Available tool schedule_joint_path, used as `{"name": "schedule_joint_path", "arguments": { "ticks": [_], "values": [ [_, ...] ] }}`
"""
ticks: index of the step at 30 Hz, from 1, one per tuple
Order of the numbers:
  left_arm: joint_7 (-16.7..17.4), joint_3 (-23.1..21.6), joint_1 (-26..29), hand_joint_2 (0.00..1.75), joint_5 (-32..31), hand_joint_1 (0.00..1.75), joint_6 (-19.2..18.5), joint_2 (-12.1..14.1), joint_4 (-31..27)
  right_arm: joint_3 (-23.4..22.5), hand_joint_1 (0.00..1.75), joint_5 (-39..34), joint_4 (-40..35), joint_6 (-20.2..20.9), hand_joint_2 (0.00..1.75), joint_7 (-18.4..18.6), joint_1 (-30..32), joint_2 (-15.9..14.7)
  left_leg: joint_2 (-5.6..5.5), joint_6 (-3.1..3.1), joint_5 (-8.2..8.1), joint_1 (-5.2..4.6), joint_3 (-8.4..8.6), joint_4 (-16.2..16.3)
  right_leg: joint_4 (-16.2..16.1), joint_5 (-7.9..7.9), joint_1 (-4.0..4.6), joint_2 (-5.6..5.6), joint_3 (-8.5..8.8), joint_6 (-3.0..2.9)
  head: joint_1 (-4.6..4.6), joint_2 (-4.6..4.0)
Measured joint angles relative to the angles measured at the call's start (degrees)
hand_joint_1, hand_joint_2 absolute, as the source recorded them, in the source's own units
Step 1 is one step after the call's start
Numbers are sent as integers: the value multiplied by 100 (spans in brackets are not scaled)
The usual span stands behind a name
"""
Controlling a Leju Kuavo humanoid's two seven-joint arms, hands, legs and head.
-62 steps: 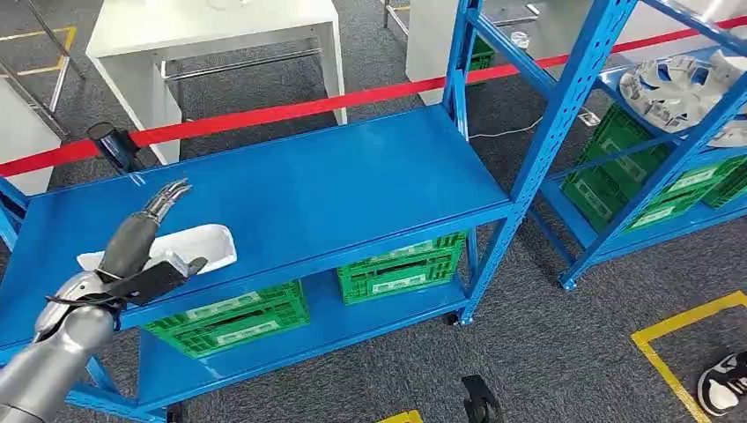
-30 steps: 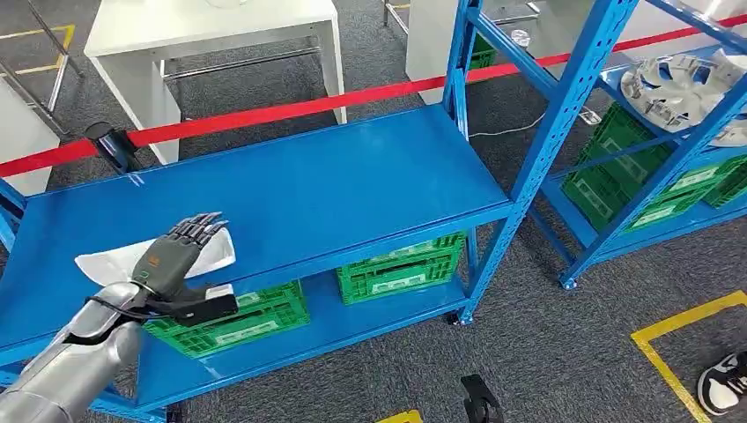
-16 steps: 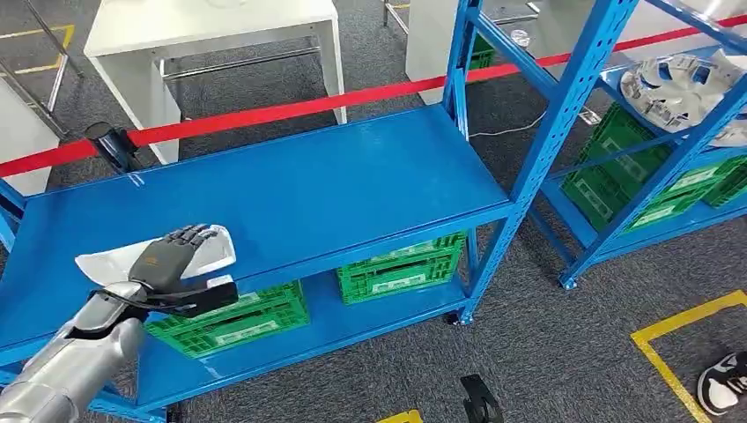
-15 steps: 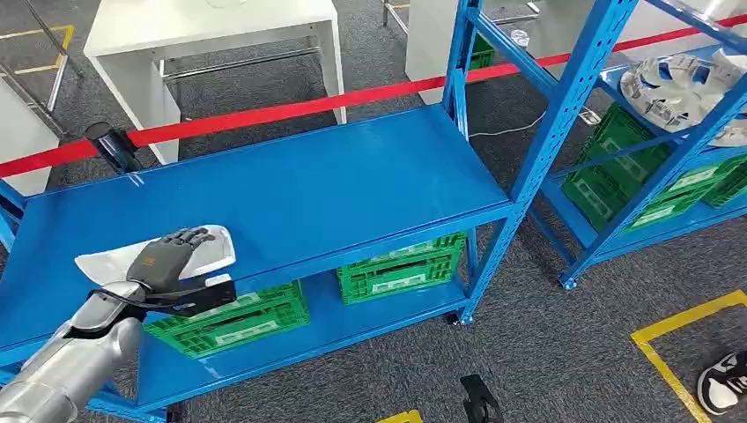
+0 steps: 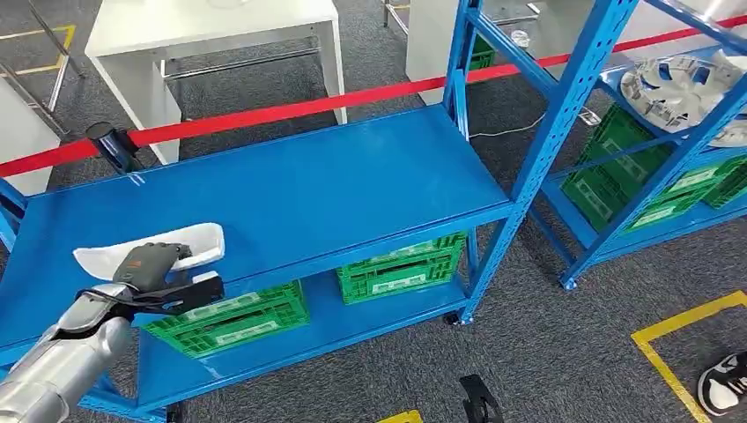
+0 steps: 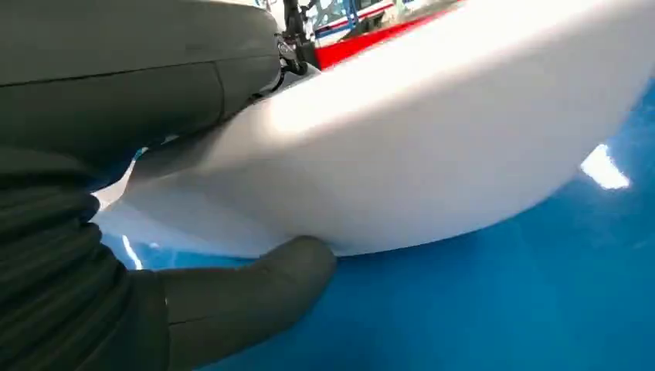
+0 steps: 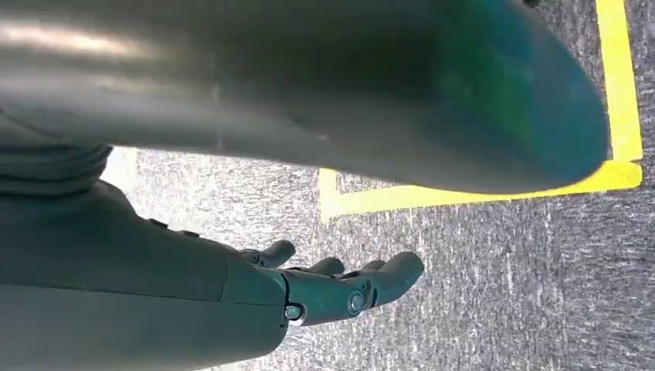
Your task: Take the parts from the cabinet and place them on the table.
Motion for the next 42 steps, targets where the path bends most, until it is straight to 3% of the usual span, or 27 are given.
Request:
{"name": "schedule_joint_path", "arguments": {
  "ticks": [6, 9, 11, 14, 16, 20, 23, 26, 27, 29, 30, 31, 33, 34, 35, 36, 37, 39, 40, 41, 42],
  "values": [
    [-193, 61, -4, 175, 76, 175, 109, -2, 0, 0, 0, 5, 0, -2, 0, -7, 2, 0, 2, 0, 0, 0, 3, 0, 0, 1, 0, 5, 2, 0, 0, 0],
    [-541, 140, 64, 175, 204, 175, 480, -4, 0, 0, 0, 7, 0, -15, 0, -31, 2, 0, 3, 0, 0, 0, 3, 1, 0, 1, -1, 4, 1, 0, 0, 0],
    [-1042, 322, 164, 175, 802, 175, 625, -61, -57, -2, 0, -4, 0, -35, 0, -42, 1, 0, 1, 0, 0, 0, 3, 2, 0, 1, -1, 4, 1, 0, 0, 0],
    [-1828, 1020, 331, 175, 2194, 175, 45, -215, -282, -42, 0, -48, 0, -39, 0, -61, 0, 0, -7, 0, 0, 0, 1, 3, -2, 0, -2, -2, 2, 1, 0, 0],
    [-2004, 1585, 451, 175, 2964, 175, -595, -311, -718, -100, 0, -55, 0, -35, 0, -70, -1, 0, -14, 2, -1, -1, 0, 3, -4, -3, -2, -9, 7, 6, 0, 0],
    [-1967, 2324, 819, 175, 3917, 175, -1500, -385, -1826, -140, 0, -54, 0, -35, 0, -70, 1, 0, 2, 9, -7, -4, 1, 4, -4, -2, -3, 10, 6, 7, 2, 0],
    [-1744, 2612, 1127, 175, 4122, 175, -1659, -330, -2812, -160, 0, -54, 0, -44, 0, -70, 25, 0, 9, 12, -9, -5, 1, 6, -5, -1, -3, 12, 4, 8, 2, 0],
    [-1808, 2809, 1374, 175, 4068, 175, -1670, -247, -3555, -190, 0, -46, 0, -44, 0, -81, 21, 0, 7, 15, -11, -5, 2, 6, -5, -2, -3, 11, 7, 8, 2, 0],
    [-1869, 2854, 1486, 175, 4125, 175, -1764, -191, -3875, -197, 0, -46, 0, -44, 0, -96, 25, 4, 10, 55, -50, -45, -7, 43, -64, 10, -44, 9, 32, 60, 2, 0],
    [-1845, 2963, 1734, 175, 4597, 175, -2304, -112, -4476, -216, 0, -44, 0, -50, 0, -112, 40, 11, 13, 164, 47, -41, 84, -108, -128, 67, -27, 9, 111, 132, -7, 0],
    [-1786, 3020, 1851, 175, 4849, 175, -2550, -109, -4798, -243, 0, -44, 0, -72, 0, -103, 41, -13, 43, 154, 127, 44, 159, -254, -105, 8, -20, 4, 124, 130, 0, 0],
    [-1673, 3078, 1932, 175, 5289, 175, -2923, -116, -5116, -254, 0, -44, 0, -100, 0, -66, 36, -20, 42, 174, 156, 47, 180, -322, 40, -163, -4, 9, 64, 155, 4, 0],
    [-1504, 3189, 2137, 175, 6031, 175, -3526, -157, -5780, -269, 0, -44, 0, -105, 0, -35, 23, -22, 47, 180, 170, 73, 155, -314, 864, -687, -40, 13, -269, 208, 17, 0],
    [-1486, 3222, 2278, 175, 6209, 175, -3704, -166, -6063, -280, 0, -46, 0, -105, 0, -46, 24, -22, 60, 173, 167, 80, 145, -306, 1239, -857, -65, 13, -412, 234, 17, 0],
    [-1486, 3239, 2458, 175, 6313, 175, -3843, -168, -6320, -286, 0, -46, 0, -105, 0, -55, 29, -20, 73, 162, 172, 94, 124, -287, 1493, -916, -93, 11, -497, 267, 18, 0],
    [-1489, 3248, 2658, 175, 6343, 175, -3943, -170, -6580, -286, 0, -48, 0, -107, 0, -65, 35, -20, 79, 126, 175, 120, 89, -256, 1436, -813, -127, 8, -435, 311, 15, 0],
    [-1497, 3259, 2812, 175, 6352, 175, -3987, -170, -6755, -289, 0, -48, 0, -109, 0, -66, 36, -20, 81, 91, 183, 148, 47, -218, 1162, -645, -159, 4, -272, 350, 18, 0],
    [-1515, 3311, 3031, 175, 6339, 175, -4026, -186, -7139, -297, 0, -46, 0, -111, 0, -63, 27, -33, 70, -24, 187, 242, -118, -45, 82, -281, -262, -5, 363, 487, 18, 0],
    [-1515, 3333, 3105, 175, 6276, 175, -4017, -197, -7284, -297, 0, -46, 0, -100, 0, -68, 9, -17, 47, -87, 194, 237, -166, -1, 122, -405, -194, 26, 356, 453, 29, 0],
    [-1504, 3351, 3185, 175, 6165, 175, -3948, -205, -7409, -299, 0, -52, 0, -100, 0, -103, 16, -2, 22, -144, 175, 235, -176, 73, 202, -194, -184, 80, 272, 335, 68, 0],
    [-1510, 3388, 3280, 175, 6025, 175, -3873, -216, -7542, -315, 0, -68, 0, -109, 0, -109, 0, -2, 21, -189, 172, 207, -199, 119, 141, -343, -206, 79, 255, 229, 55, 0]
  ]
}}
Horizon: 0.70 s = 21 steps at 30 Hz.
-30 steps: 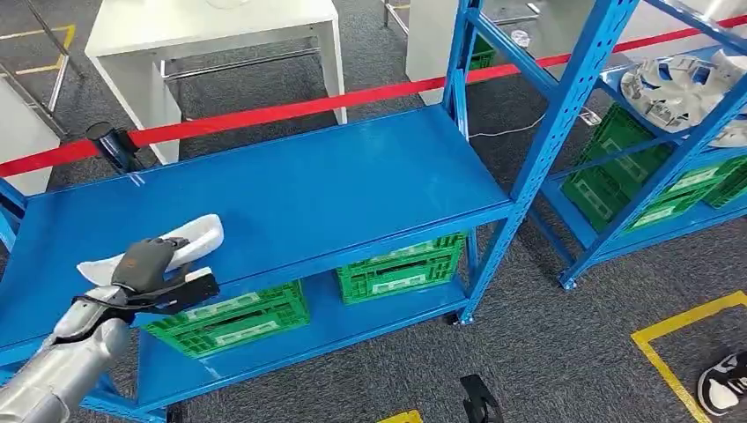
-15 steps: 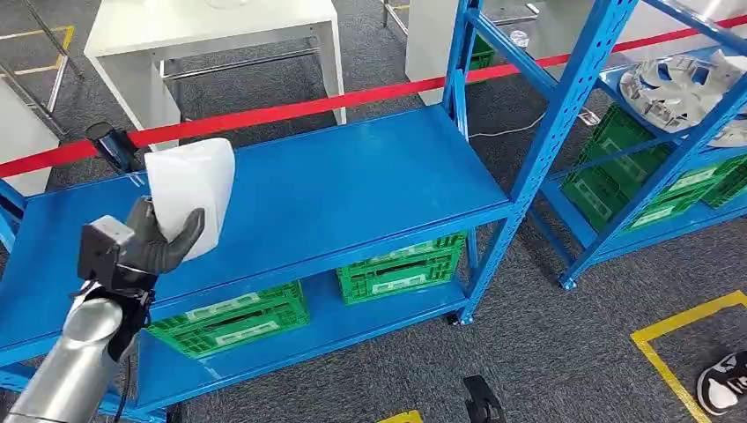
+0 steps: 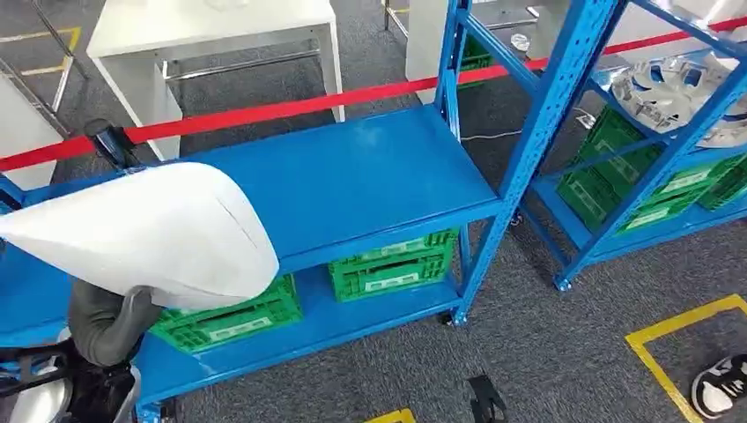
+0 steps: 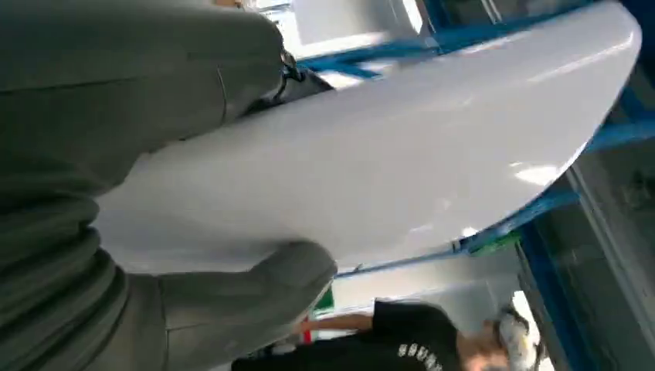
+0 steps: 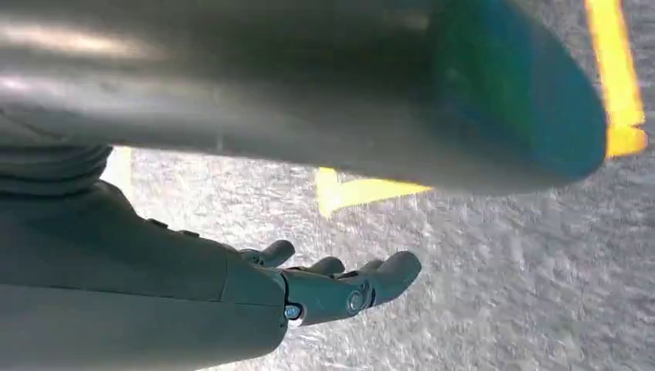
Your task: Take the parts from the cabinet and place them on the table.
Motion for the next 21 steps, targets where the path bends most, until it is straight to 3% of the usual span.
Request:
{"name": "schedule_joint_path", "arguments": {
  "ticks": [3, 4, 6, 7, 8, 9, 10, 12, 13, 14, 15, 17, 18, 19, 20, 21],
  "values": [
    [-96, 149, 454, 175, -509, 175, 322, -37, -369, -90, 0, -42, 2, -37, 0, -17, -7, 18, -3, -100, 44, 34, -61, -42, 59, 111, -7, -31, -136, -189, -2, 0],
    [-153, 202, 621, 175, -721, 175, 464, -46, -485, -112, 0, -55, 2, -37, 0, -15, -8, 22, 6, -109, -227, 33, -107, 93, 52, 166, -1, -28, -186, -233, -20, 0],
    [-313, 302, 955, 175, -1182, 175, 786, -53, -712, -120, 0, -48, 2, -20, 0, -13, 14, 39, 8, -117, -988, 21, -254, 792, 42, 285, 17, -31, -304, -274, -24, 0],
    [-381, 352, 1112, 175, -1338, 175, 911, -57, -816, -120, 0, -39, 2, -13, 0, 2, 25, 53, 8, -117, -1254, 14, -331, 1233, 42, 338, 38, -37, -356, -285, -31, 0],
    [-426, 374, 1258, 175, -1416, 175, 989, -61, -889, -120, 0, -18, 2, -13, 0, 33, 31, 68, 8, -102, -1382, 8, -353, 1575, 43, 390, 65, -49, -428, -296, -31, 0],
    [-439, 394, 1387, 175, -1485, 175, 1061, -64, -959, -120, 0, -9, 2, -18, 0, 80, 35, 74, 9, -69, -1346, -4, -277, 1666, 46, 441, 92, -59, -491, -296, -28, 0],
    [-439, 422, 1505, 175, -1538, 175, 1120, -72, -1031, -120, 0, -2, 2, -15, 0, 112, 39, 85, 8, -21, -1232, -24, -88, 1538, 46, 486, 115, -66, -551, -300, -28, 0],
    [-448, 503, 1673, 175, -1555, 175, 1189, -81, -1186, -120, 0, 6, 2, -2, 0, 105, 38, 101, 3, 154, -960, -117, 635, 637, 45, 578, 173, -71, -654, -304, -26, 0],
    [-466, 538, 1719, 175, -1553, 175, 1198, -79, -1260, -120, 0, 6, 2, 4, 0, 98, 31, 120, 3, 260, -1032, -178, 996, 131, 44, 615, 155, -81, -660, -305, -20, 0],
    [-477, 580, 1780, 175, -1544, 175, 1207, -72, -1326, -123, 0, 4, 2, 4, 0, 87, 36, 157, 43, 278, -1134, -189, 1174, -106, 37, 652, 187, -82, -665, -268, -11, 0],
    [-520, 632, 1871, 175, -1509, 175, 1207, -63, -1378, -123, 0, 2, 2, 0, 0, 83, 37, 157, 56, 224, -1014, -231, 1124, -108, -9, 696, 136, -90, -625, -224, -24, 0],
    [-549, 702, 1967, 175, -1459, 175, 1242, -20, -1393, -125, 0, -11, 2, 44, 0, 90, 36, 177, 47, 263, -962, -259, 1102, -166, -85, 790, 107, -97, -603, -149, -26, 0],
    [-557, 724, 2012, 175, -1448, 175, 1257, -15, -1396, -127, 0, -13, 2, 103, 0, 76, 45, 184, 52, 295, -853, -215, 1096, -266, -113, 830, 141, -92, -610, -105, -29, 0],
    [-566, 752, 2045, 175, -1441, 175, 1279, -15, -1396, -131, 0, -15, 2, 157, 0, 53, 43, 179, 90, 301, -755, -180, 1080, -320, -28, 663, 123, -86, -649, -89, -24, 0],
    [-564, 765, 2065, 175, -1441, 175, 1303, -13, -1398, -138, 0, -20, 2, 208, 0, 15, 43, 179, 81, 354, -692, -173, 990, -329, 202, 313, 133, -85, -723, -79, -15, 0],
    [-566, 778, 2096, 175, -1441, 175, 1336, -20, -1398, -149, 0, -26, 2, 251, 0, -41, 38, 181, 82, 358, -629, -171, 931, -318, 571, -52, 127, -84, -821, -50, -15, 0]
  ]
}}
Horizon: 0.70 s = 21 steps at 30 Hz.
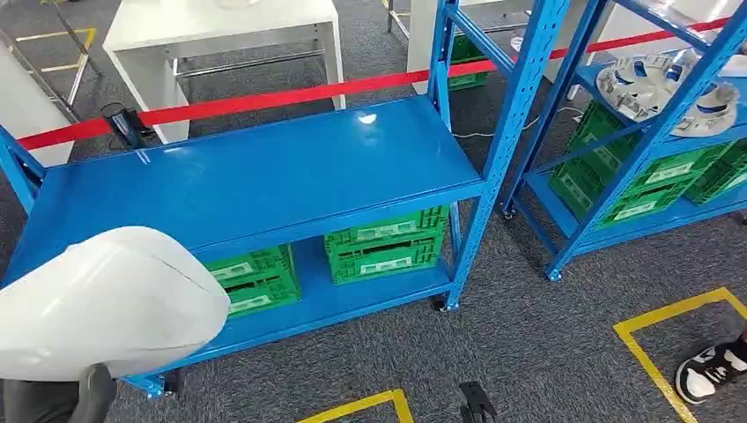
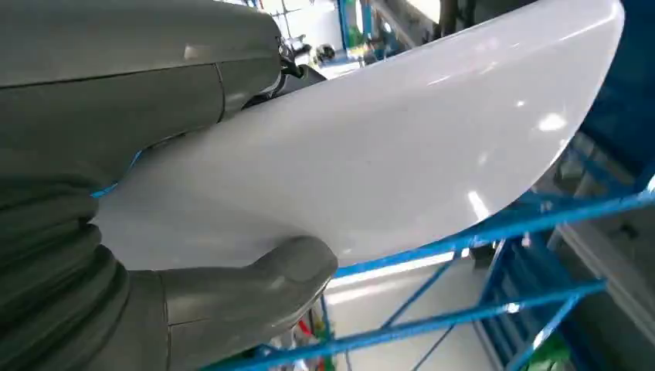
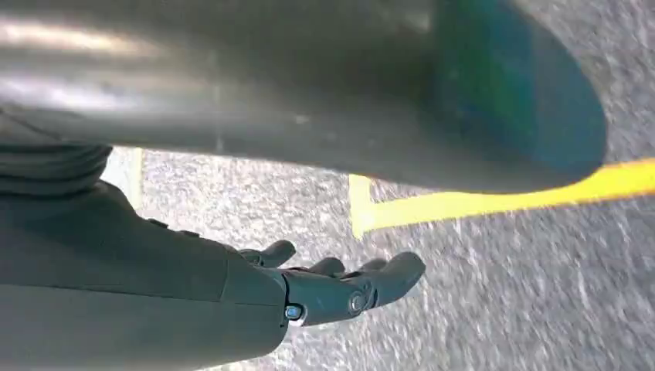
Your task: Take the parts from the cabinet and place them on the table.
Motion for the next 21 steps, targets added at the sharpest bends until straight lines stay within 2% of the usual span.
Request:
{"name": "schedule_joint_path", "arguments": {
  "ticks": [1, 2, 3, 4, 5, 6, 7, 8, 9, 11, 12, 13, 14, 16, 17, 18, 19, 20, 21],
  "values": [
    [2, 9, 30, 175, -2, 175, 13, -11, 2, -13, 0, -4, 0, 22, 0, -24, -7, 0, 4, 7, 62, -2, -88, 15, 396, -274, -3, 0, -88, 20, -2, 0],
    [9, 13, 46, 175, -2, 175, 26, -13, 2, -24, 0, -13, 0, 51, 0, -53, -10, -2, 5, 5, 131, -2, -196, 42, 772, -420, -1, 0, -150, 41, 0, 0],
    [17, 18, 61, 175, 0, 175, 46, -15, 2, -37, 0, -20, 0, 64, 0, -86, -9, -2, 7, -3, 187, -1, -304, 77, 962, -371, -3, -1, -132, 54, 2, 0],
    [24, 24, 88, 175, 0, 175, 59, -24, 2, -57, 0, -20, 0, 72, 0, -105, -12, -4, 12, -17, 242, 6, -426, 122, 918, -170, -7, -2, 9, 63, 0, 0],
    [26, 40, 121, 175, 0, 175, 70, -26, 2, -64, 0, -20, 0, 101, 0, -123, -17, -7, 12, -37, 285, 12, -536, 174, 673, 43, -9, -3, 234, 64, 2, 0],
    [24, 57, 150, 175, 2, 175, 77, -26, 2, -68, 0, -20, 0, 125, 0, -145, -27, -9, 12, -61, 326, 21, -648, 239, 251, 203, -10, -6, 568, 63, 2, 0],
    [22, 74, 172, 175, 2, 175, 85, -26, -2, -68, 0, -20, -2, 149, 0, -177, -48, -9, 13, -92, 361, 23, -730, 322, -260, 143, -11, -7, 956, 53, 2, 0],
    [22, 96, 206, 175, 9, 175, 96, -26, -20, -68, 0, -22, -4, 149, 0, -182, -69, -9, 13, -127, 384, -5, -812, 392, -718, -114, 17, -2, 1211, 11, 17, 0],
    [22, 118, 223, 175, 17, 175, 99, -26, -20, -70, 0, -35, -2, 140, 0, -188, -68, -9, 13, -156, 407, -2, -797, 392, -608, -74, 39, 15, 1133, -55, 0, 0],
    [13, 153, 229, 175, 26, 175, 105, -28, -22, -81, 0, -59, -2, 129, 0, -166, -68, -9, 17, -222, 510, 6, -801, 366, -650, -37, 48, 17, 1070, -128, 13, 0],
    [17, 157, 241, 175, 33, 175, 112, -31, -22, -92, 0, -90, -2, 153, 0, -151, -57, -4, 13, -259, 580, 6, -834, 339, -688, 50, 21, 4, 1024, -178, 15, 0],
    [24, 173, 266, 175, 45, 175, 116, -31, -15, -109, 0, -98, 0, 173, 0, -155, -81, 4, -18, -301, 452, 26, -876, 398, -695, 132, -2, -34, 948, -222, 13, 0],
    [35, 184, 289, 175, 52, 175, 116, -31, -13, -116, 0, -111, 0, 201, 0, -153, -94, 2, -28, -340, 114, 29, -975, 554, -700, 208, -9, -34, 860, -262, 2, 0],
    [53, 208, 328, 175, 85, 175, 92, -44, -13, -142, 0, -169, 0, 260, 0, -153, -89, 0, -28, -411, -586, 73, -1103, 1242, -699, 353, -14, -36, 689, -269, -4, 0],
    [94, 210, 353, 175, 83, 175, 90, -63, -9, -166, 0, -193, 0, 265, 0, -120, -84, 0, -28, -437, -789, 86, -1147, 1668, -695, 434, -14, -40, 580, -261, -4, 0],
    [129, 212, 373, 175, 51, 175, 90, -79, 0, -192, 0, -192, 0, 265, 0, -77, -81, 0, -28, -451, -776, 97, -1132, 1934, -687, 514, -16, -46, 509, -244, -7, 0],
    [149, 212, 387, 175, 33, 175, 90, -92, 7, -208, 0, -193, 0, 265, 0, -66, -76, 0, -28, -458, -613, 110, -1029, 1980, -683, 585, -19, -58, 405, -228, -4, 0],
    [151, 212, 402, 175, 26, 175, 90, -103, 11, -212, 0, -193, 0, 265, 0, -57, -74, 0, -28, -456, -394, 122, -828, 1822, -676, 655, -23, -62, 313, -209, -4, 0],
    [153, 212, 405, 175, 22, 175, 90, -111, 11, -212, 0, -193, 0, 265, 0, -55, -73, 2, -29, -451, -197, 131, -483, 1431, -670, 723, -33, -63, 222, -181, -4, 0]
  ]
}}
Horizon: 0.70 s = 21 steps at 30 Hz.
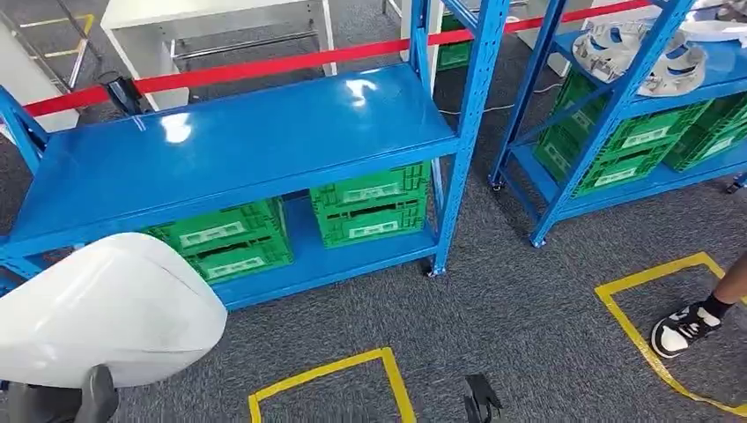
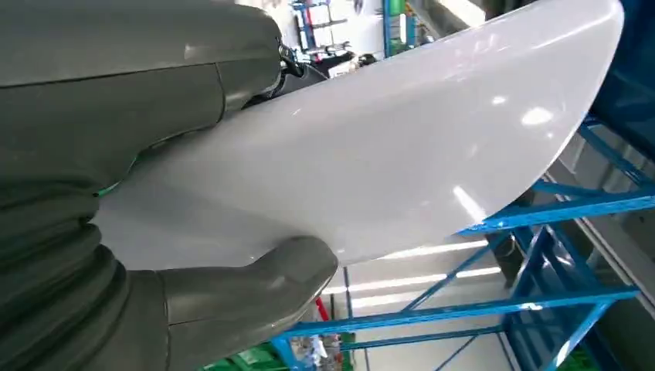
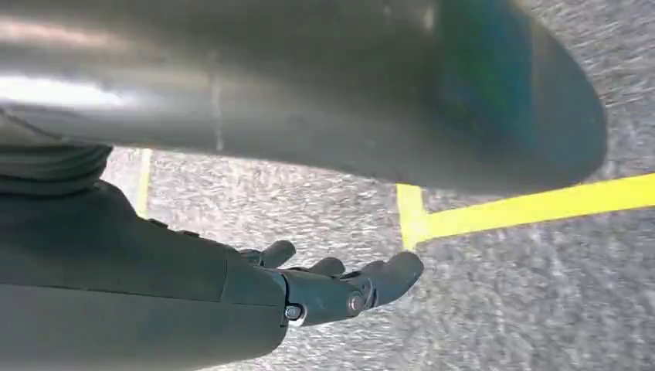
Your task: Take the parts from the cabinet and place them on the table.
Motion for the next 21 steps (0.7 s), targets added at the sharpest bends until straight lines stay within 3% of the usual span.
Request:
{"name": "schedule_joint_path", "arguments": {
  "ticks": [1, 2, 3, 6, 7, 8, 10, 11, 12, 13, 14, 15, 16, 17, 18, 19, 21],
  "values": [
    [0, 2, -1, 175, -4, 175, 0, -6, 0, -2, 0, 0, 0, 0, 0, 0, -5, -2, -2, 11, 25, 4, 396, -503, 3, 61, -6, 1, -59, 28, 0, 0],
    [0, 7, -8, 175, -4, 175, -15, -11, 0, -7, 0, 0, -2, 15, 0, 2, -10, -2, -23, 32, -259, -9, 780, -1108, 10, 121, 3, 9, -94, 76, 0, 0],
    [-7, 13, -6, 175, -4, 175, -48, -13, 0, -7, 0, 4, 0, 44, 0, 0, -11, -2, -49, 89, -324, -50, 921, -1349, 4, 178, 0, 7, -104, 117, 9, 0],
    [0, 35, -13, 175, -4, 175, -103, -13, 48, -7, 0, 24, 0, 87, 0, 4, -1, 0, -42, 256, -205, -91, 765, -1308, -108, 375, -7, 14, -92, 246, -20, 0],
    [-2, 37, -26, 175, 0, 175, -118, -13, 70, -7, 0, 31, 2, 90, 0, -4, 8, -4, -9, 338, -105, -40, 708, -1346, -64, 342, -36, 24, -126, 273, -24, 0],
    [-2, 39, -40, 175, 11, 175, -133, -11, 92, -7, 0, 33, 2, 90, 0, -7, 12, -4, 12, 399, -38, -55, 628, -1348, 91, 26, -23, 41, -196, 280, -15, 0],
    [-9, 42, -45, 175, 26, 175, -140, -11, 127, -7, 0, 33, 2, 90, 0, -24, 13, -2, 20, 456, 108, -74, 439, -1334, 832, -747, -10, 43, -385, 282, -13, 0],
    [-9, 42, -46, 175, 28, 175, -146, -11, 147, -7, 0, 31, 2, 79, 0, -24, 7, -2, 33, 470, 183, -93, 354, -1328, 1248, -991, 3, 45, -456, 287, -15, 0],
    [-7, 42, -54, 175, 41, 175, -146, -11, 168, -7, 0, 31, 2, 66, 0, -17, 5, -2, 40, 486, 267, -112, 266, -1316, 1585, -1061, 14, 45, -476, 285, -20, 0],
    [-4, 42, -65, 175, 55, 175, -146, -13, 188, -7, 0, 28, 2, 63, 0, -4, 5, -2, 40, 488, 350, -131, 144, -1294, 1717, -919, 28, 46, -404, 269, -15, 0],
    [11, 42, -86, 175, 81, 175, -146, -13, 205, -9, 0, 16, 0, 66, 0, -4, 4, -2, 37, 479, 427, -147, 20, -1262, 1620, -671, 48, 46, -229, 239, -15, 0],
    [31, 44, -105, 175, 94, 175, -146, -13, 210, -15, 0, -11, 0, 72, 0, -7, -1, -2, 38, 472, 489, -155, -95, -1227, 1304, -465, 73, 46, 66, 193, -15, 0],
    [46, 46, -123, 175, 109, 175, -146, -13, 210, -28, 0, -20, 0, 70, 0, -20, -12, -2, 37, 465, 543, -166, -188, -1191, 846, -404, 106, 46, 435, 138, -13, 0],
    [63, 46, -142, 175, 133, 175, -146, -13, 208, -42, 0, -33, -9, 57, 0, -17, -31, -13, 50, 456, 589, -161, -234, -1145, 304, -580, 148, 41, 864, 65, -18, 0],
    [77, 50, -159, 175, 146, 175, -146, -13, 205, -46, 0, -55, -22, 35, 0, -15, -39, -15, 50, 423, 621, -197, -283, -1107, -237, -805, 169, 33, 1162, 30, -20, 0],
    [96, 52, -168, 175, 151, 175, -146, -13, 210, -50, 0, -68, -22, 4, 0, 26, -53, -11, 74, 387, 685, -180, -273, -1123, -198, -780, 184, 36, 1069, 55, -24, 0],
    [112, 57, -194, 175, 179, 175, -146, -13, 212, -79, 0, -70, -22, -26, 0, 74, -54, -11, 75, 327, 798, -145, -280, -1166, -202, -711, 204, 36, 1036, 8, 0, 0]
  ]
}}
